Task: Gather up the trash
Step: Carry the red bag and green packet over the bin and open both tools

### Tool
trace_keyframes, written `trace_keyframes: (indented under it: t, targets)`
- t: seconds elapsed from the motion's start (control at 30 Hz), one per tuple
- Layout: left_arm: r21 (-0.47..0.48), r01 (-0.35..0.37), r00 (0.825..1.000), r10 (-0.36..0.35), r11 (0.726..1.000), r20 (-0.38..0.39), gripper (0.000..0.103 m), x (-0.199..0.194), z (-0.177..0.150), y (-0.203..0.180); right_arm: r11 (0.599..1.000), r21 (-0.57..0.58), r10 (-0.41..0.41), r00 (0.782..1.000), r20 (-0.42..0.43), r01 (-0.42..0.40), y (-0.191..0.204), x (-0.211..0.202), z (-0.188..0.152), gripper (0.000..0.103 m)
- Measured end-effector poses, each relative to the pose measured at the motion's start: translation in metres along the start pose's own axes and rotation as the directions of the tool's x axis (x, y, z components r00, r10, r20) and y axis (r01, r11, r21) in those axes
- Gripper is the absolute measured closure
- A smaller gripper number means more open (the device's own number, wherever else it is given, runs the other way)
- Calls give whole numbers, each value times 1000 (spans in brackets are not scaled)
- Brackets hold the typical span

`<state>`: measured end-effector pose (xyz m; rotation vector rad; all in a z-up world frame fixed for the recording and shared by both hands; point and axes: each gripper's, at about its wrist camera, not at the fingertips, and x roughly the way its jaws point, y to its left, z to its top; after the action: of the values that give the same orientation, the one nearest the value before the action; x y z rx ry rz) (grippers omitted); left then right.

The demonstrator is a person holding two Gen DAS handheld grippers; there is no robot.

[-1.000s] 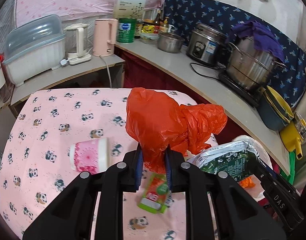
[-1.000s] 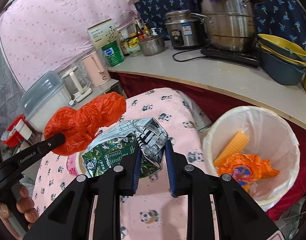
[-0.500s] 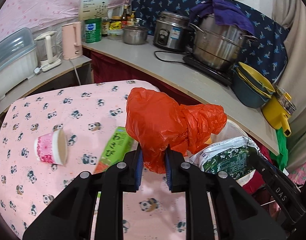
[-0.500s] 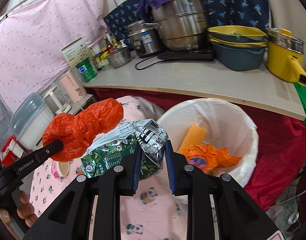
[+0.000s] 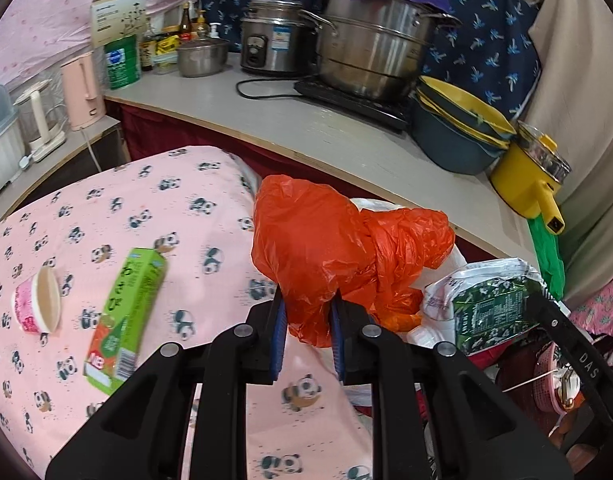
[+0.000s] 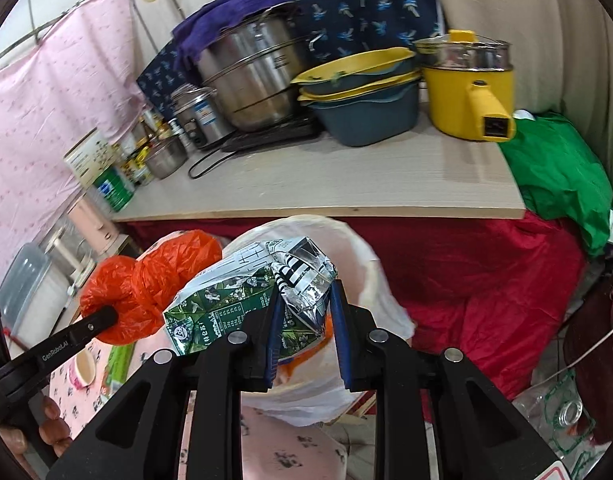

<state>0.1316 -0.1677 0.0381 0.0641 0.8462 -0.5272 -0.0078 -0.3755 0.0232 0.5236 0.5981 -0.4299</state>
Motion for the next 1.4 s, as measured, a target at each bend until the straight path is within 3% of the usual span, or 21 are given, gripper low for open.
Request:
trace_keyframes:
  t: [0.43,0.53,0.57,0.63,1.13,1.33,1.4]
  targets:
    - [57,30,995,-25,998,-95,83,51,-13,-41,996,76,-55,998,19,54,-48,1,8,81]
    - [46,36,994,-31,998,-106,77,58,-16,-38,996,73,-53,999,12,52,-48,6,9,81]
    - [38,29,994,-25,999,-105,69,59,-17,-37,996,72,-51,999,9,50,-47,8,9,81]
    - [28,10,996,-8,1000,-86,61,59,-18,-33,997,66,-46,999,3,46,-43,12,9,81]
    - [-12,-47,997,47,999,-60,60,48,-19,11,1000,-17,22,998,-54,-23,15,56,9,80]
    - [-32,-71,996,70,997,-50,51,43,-21,28,999,-35,37,997,-61,-39,38,72,7,64]
    - [-39,-77,996,75,996,-51,50,42,-23,33,998,-34,48,997,-60,-50,43,71,5,64]
